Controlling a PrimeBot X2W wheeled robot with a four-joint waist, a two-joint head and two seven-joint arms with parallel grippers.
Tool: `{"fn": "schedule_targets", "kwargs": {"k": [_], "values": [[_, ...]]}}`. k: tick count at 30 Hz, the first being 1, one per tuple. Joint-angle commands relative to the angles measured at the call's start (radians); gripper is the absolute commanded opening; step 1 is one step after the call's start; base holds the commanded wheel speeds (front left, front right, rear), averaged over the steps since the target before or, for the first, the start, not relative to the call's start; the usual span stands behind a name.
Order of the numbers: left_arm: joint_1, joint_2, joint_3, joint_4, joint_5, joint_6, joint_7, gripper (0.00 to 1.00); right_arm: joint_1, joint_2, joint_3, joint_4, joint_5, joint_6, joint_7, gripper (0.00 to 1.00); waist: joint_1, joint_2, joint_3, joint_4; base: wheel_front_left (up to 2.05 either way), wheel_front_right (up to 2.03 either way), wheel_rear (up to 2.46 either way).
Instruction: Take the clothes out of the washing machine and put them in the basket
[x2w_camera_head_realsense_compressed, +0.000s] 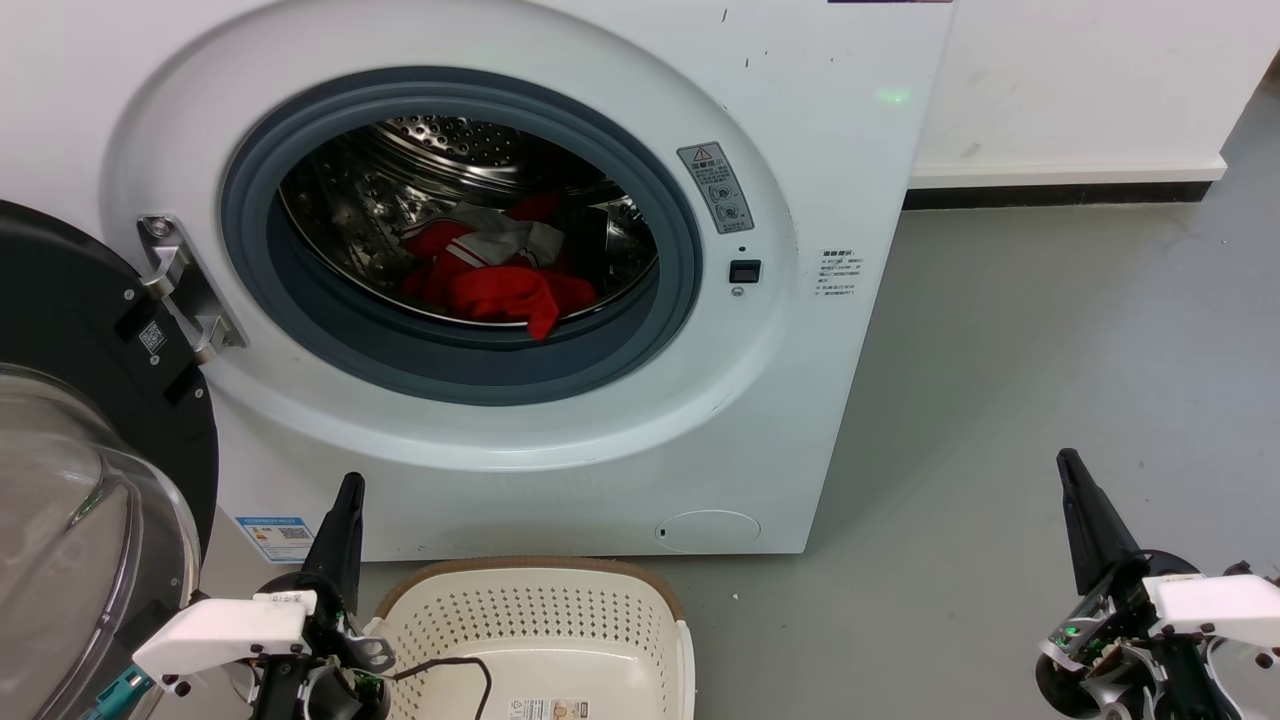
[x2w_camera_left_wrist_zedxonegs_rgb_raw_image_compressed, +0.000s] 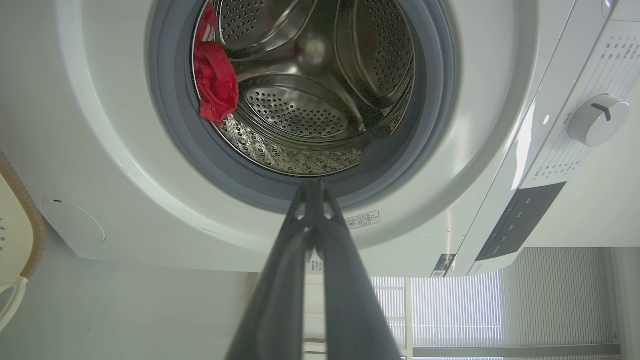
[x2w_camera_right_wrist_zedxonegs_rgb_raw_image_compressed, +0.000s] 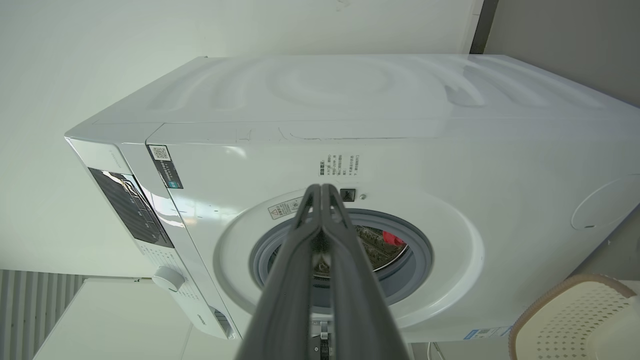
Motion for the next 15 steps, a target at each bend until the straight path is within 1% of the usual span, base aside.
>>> {"fn": "schedule_targets", "kwargs": {"k": [1, 15], "values": [[-0.006, 0.001, 0.002, -0.001, -0.001, -0.002, 0.002, 0.0, -0.013, 0.003, 0.0, 0.001, -0.005, 0.0, 0.001, 0.0, 0.0, 0.0, 0.0, 0.0, 0.0, 0.0, 0.0], [-0.006, 0.001, 0.002, -0.001, -0.001, -0.002, 0.002, 0.0, -0.013, 0.003, 0.0, 0.001, -0.005, 0.0, 0.001, 0.0, 0.0, 0.0, 0.0, 0.0, 0.0, 0.0, 0.0]]}}
